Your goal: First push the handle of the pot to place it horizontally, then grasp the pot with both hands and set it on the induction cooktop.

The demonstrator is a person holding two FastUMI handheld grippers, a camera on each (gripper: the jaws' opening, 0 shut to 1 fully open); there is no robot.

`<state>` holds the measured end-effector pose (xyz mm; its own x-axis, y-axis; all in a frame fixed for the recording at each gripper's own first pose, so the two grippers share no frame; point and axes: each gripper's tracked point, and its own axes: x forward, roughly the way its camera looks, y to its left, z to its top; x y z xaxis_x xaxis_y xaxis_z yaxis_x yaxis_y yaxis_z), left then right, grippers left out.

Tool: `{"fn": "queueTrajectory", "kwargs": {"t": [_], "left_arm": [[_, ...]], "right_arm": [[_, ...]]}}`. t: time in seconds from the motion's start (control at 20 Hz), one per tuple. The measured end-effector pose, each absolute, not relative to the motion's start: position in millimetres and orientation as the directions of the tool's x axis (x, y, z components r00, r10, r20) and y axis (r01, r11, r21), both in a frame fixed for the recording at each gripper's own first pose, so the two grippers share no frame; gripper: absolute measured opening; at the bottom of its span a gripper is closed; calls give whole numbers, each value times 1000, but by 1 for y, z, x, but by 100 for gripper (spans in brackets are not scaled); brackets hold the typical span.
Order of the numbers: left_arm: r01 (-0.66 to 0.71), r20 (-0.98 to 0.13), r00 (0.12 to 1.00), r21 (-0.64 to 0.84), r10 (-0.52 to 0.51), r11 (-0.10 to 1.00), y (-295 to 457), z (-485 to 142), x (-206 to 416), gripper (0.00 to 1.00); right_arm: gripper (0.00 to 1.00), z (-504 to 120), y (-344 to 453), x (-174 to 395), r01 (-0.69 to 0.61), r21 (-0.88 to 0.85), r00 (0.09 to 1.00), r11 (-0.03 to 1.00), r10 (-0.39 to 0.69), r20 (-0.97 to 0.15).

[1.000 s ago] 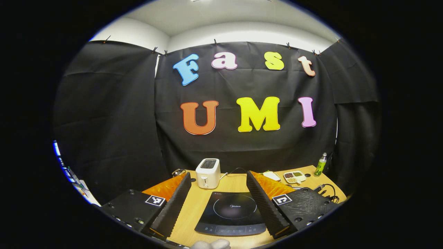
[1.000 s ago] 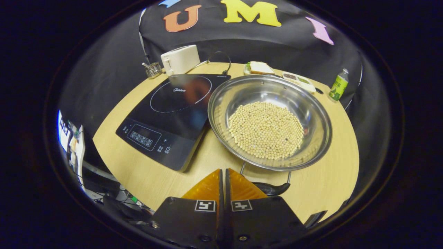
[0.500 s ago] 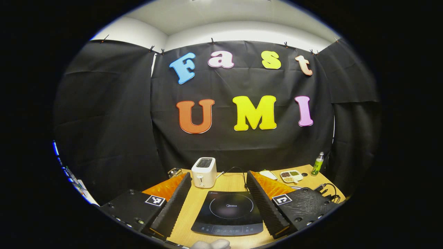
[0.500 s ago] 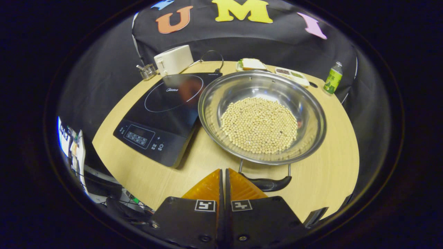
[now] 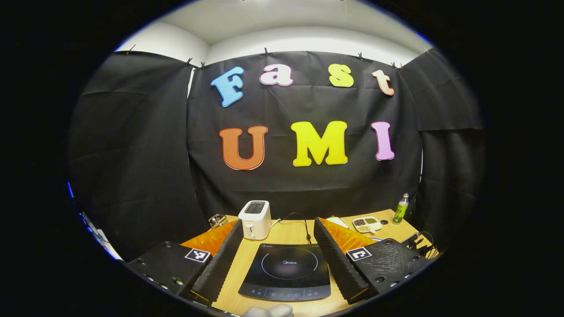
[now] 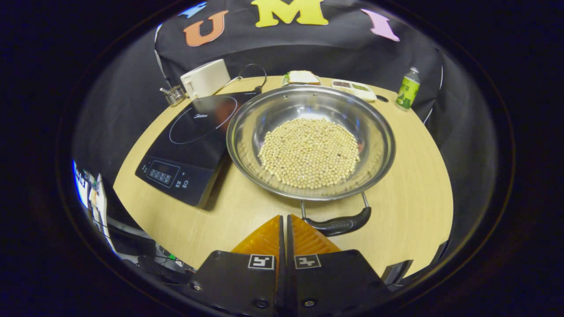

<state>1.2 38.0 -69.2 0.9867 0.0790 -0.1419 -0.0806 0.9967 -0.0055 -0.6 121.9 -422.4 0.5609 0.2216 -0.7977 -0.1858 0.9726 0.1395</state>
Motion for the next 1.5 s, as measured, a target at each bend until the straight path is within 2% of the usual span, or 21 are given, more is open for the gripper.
{"fn": "queueTrajectory", "kwargs": {"t": [0.05,0.45,0.6,0.65,0.75,0.8,0.85,0.9,0.95,1.1,1.3,1.35,1.45,1.5], "left_arm": [[-78,-142,987,-6,76,997,36,-69,1,96],[-63,-144,988,-8,61,998,24,-68,5,96],[-62,-149,987,-9,60,998,19,-69,8,96],[-61,-150,987,-10,59,998,17,-69,9,96],[-62,-151,987,-6,60,998,15,-68,10,96],[-64,-151,987,-3,62,998,15,-68,10,96],[-67,-153,986,-2,66,998,14,-69,11,96],[-69,-154,986,-4,68,998,14,-69,13,96],[-70,-155,986,-5,68,998,12,-69,14,96],[-75,-157,985,-3,74,997,7,-69,16,96],[-80,-162,984,5,79,997,0,-72,20,96],[-81,-165,983,5,81,997,-2,-74,22,96],[-90,-172,981,5,90,996,-3,-76,23,96],[-96,-173,980,5,96,995,-3,-77,24,96]], "right_arm": [[0,-422,117,0,-181,133,562,974,214,-799],[0,-424,72,7,-114,113,567,987,159,-809],[4,-425,58,9,-107,98,567,989,142,-811],[1,-425,53,10,-107,91,568,990,136,-812],[4,-426,41,15,-96,83,570,992,123,-813],[0,-427,37,17,-92,84,569,992,122,-813],[4,-427,32,19,-87,83,569,993,118,-814],[1,-427,27,20,-84,78,569,993,112,-815],[4,-427,21,23,-83,73,569,994,107,-815],[1,-428,6,31,-89,57,567,994,98,-818],[4,-429,-15,44,-128,6,560,992,77,-825],[0,-429,-20,48,-138,-7,558,990,72,-827],[0,-430,-30,56,-154,-26,557,988,65,-828],[4,-430,-34,61,-158,-33,557,987,61,-829]]}}
